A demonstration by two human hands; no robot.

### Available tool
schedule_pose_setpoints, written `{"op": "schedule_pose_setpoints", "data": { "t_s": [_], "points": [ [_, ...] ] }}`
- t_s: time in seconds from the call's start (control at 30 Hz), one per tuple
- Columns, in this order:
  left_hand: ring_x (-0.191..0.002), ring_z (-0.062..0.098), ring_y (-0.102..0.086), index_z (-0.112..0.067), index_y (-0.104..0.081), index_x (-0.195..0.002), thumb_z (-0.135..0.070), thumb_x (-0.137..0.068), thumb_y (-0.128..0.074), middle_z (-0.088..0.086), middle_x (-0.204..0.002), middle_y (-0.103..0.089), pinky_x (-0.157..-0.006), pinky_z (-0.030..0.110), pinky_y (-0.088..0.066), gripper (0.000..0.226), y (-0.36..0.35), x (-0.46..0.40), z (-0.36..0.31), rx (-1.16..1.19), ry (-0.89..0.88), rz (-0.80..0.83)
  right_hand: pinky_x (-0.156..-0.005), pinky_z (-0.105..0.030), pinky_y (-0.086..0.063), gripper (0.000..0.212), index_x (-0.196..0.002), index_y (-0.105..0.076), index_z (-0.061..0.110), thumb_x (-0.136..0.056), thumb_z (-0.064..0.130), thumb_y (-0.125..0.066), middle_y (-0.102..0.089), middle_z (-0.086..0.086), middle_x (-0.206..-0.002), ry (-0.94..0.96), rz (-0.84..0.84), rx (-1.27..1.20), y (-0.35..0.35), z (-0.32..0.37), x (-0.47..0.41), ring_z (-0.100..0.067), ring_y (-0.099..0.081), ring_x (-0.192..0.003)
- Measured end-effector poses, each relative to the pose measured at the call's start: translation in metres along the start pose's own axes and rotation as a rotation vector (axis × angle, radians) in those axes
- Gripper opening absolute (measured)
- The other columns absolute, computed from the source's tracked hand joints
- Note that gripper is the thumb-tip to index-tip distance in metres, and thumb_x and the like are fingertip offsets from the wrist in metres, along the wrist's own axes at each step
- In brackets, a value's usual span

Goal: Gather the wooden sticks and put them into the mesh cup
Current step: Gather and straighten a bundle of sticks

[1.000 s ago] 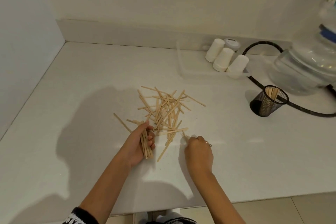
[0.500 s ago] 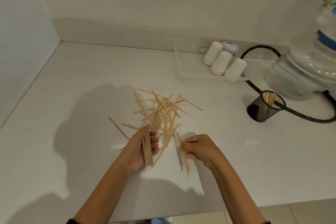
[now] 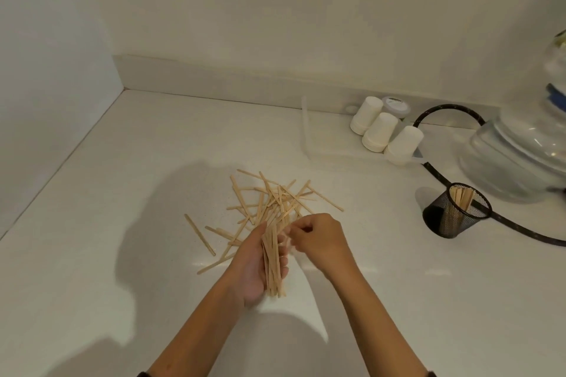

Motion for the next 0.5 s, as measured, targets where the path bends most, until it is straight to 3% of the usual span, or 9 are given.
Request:
{"op": "schedule_pose_setpoints", "data": {
  "t_s": [0.1,0.17,0.27,0.37,0.43,0.5],
  "points": [
    [-0.051,0.013,-0.047,-0.007,-0.061,-0.092,-0.04,-0.091,-0.054,0.003,-0.064,-0.051,-0.05,0.026,-0.045,0.034,0.009,-0.003,-0.007,0.057,-0.007,-0.039,-0.065,-0.03,-0.051,0.032,-0.085,-0.067,-0.007,-0.086,0.024,-0.063,-0.069,-0.023,-0.084,-0.013,-0.09,0.059,0.02,-0.015,-0.02,-0.035,-0.065,-0.075],
    [-0.048,0.011,-0.042,-0.008,-0.06,-0.089,-0.037,-0.091,-0.055,0.001,-0.06,-0.046,-0.046,0.024,-0.042,0.029,0.016,-0.007,-0.014,0.046,-0.048,-0.073,-0.083,-0.034,-0.05,0.035,-0.101,-0.067,-0.004,-0.089,0.028,-0.06,-0.069,-0.018,-0.104,-0.031,-0.128,0.159,0.029,-0.03,-0.036,-0.032,-0.064,-0.096],
    [-0.047,0.01,-0.038,-0.01,-0.057,-0.088,-0.036,-0.091,-0.055,-0.001,-0.059,-0.041,-0.048,0.024,-0.039,0.025,0.024,-0.011,-0.024,0.016,-0.096,-0.072,-0.094,-0.032,-0.041,0.049,-0.125,-0.053,0.003,-0.091,0.038,-0.057,-0.057,-0.012,-0.126,-0.053,-0.095,0.314,0.028,-0.05,-0.065,-0.028,-0.052,-0.12],
    [-0.047,0.011,-0.039,-0.011,-0.056,-0.088,-0.035,-0.091,-0.053,0.0,-0.059,-0.041,-0.048,0.025,-0.039,0.025,0.027,-0.014,-0.026,0.014,-0.105,-0.033,-0.109,-0.043,-0.032,0.076,-0.139,-0.034,0.0,-0.089,0.056,-0.048,-0.039,-0.018,-0.143,-0.096,-0.007,0.496,0.015,-0.064,-0.088,-0.032,-0.033,-0.135],
    [-0.047,0.012,-0.041,-0.011,-0.057,-0.089,-0.035,-0.09,-0.054,0.001,-0.059,-0.044,-0.048,0.026,-0.04,0.025,0.028,-0.016,-0.025,0.011,-0.111,-0.01,-0.116,-0.048,-0.019,0.091,-0.147,-0.017,0.001,-0.087,0.066,-0.04,-0.019,-0.02,-0.154,-0.095,0.059,0.529,-0.001,-0.063,-0.095,-0.031,-0.016,-0.144],
    [-0.047,0.013,-0.043,-0.01,-0.058,-0.09,-0.036,-0.09,-0.055,0.001,-0.059,-0.045,-0.049,0.027,-0.041,0.026,0.03,-0.017,-0.023,0.006,-0.118,-0.001,-0.117,-0.049,-0.016,0.101,-0.149,-0.012,0.003,-0.082,0.073,-0.038,-0.012,-0.02,-0.156,-0.048,0.099,0.503,-0.019,-0.054,-0.096,-0.03,-0.01,-0.146]
  ]
}}
Point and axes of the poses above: each hand's wrist, its own x-axis away from the middle knuckle, its own y-axis out of the back of the hand, z = x × y, the point moved 9 cm from there along -x, towards the middle knuckle
